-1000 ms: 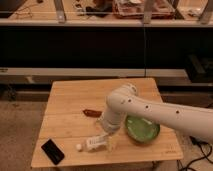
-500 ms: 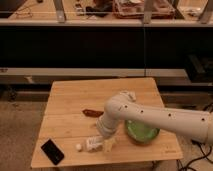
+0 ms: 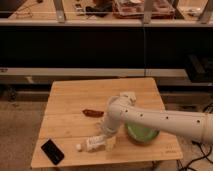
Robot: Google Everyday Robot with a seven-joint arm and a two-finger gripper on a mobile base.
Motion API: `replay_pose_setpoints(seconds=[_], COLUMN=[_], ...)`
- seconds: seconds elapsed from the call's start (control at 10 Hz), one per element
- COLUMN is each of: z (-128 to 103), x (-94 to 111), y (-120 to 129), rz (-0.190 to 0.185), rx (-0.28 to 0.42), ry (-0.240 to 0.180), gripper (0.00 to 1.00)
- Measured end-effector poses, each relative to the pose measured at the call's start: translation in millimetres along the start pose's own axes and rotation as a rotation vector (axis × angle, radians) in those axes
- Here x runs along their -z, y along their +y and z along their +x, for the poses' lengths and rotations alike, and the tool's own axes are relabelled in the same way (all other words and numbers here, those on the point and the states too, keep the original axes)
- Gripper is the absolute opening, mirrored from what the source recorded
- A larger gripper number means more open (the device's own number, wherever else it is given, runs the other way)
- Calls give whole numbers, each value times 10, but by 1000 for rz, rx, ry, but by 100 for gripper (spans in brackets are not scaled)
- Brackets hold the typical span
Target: Place the bottle in the ceramic bowl
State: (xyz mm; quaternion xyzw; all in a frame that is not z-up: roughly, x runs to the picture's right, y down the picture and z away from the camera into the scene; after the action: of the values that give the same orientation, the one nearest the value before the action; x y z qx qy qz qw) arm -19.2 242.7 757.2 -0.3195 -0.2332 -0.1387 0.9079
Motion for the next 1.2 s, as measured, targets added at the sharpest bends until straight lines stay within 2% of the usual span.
replay_pose_setpoints(seconds=[0.2,0.3,0.6,0.8,0.9,1.0,1.1,1.2], z=[27,42,62,-6,-49,-116,-173,-163], x=[-180,-234,-331,-274,-168,56,456,680], y=[-18,-17,6,-24,-55,-116,-178,-186], rz=[-8,-12,-31,-33,-22,6,51,72], rx=[14,21,36,46,53,66,84,86], ry=[0,-3,-19,-59,-84,-115,-144,-153], gripper=[79,74,45,24,16,6,0,0])
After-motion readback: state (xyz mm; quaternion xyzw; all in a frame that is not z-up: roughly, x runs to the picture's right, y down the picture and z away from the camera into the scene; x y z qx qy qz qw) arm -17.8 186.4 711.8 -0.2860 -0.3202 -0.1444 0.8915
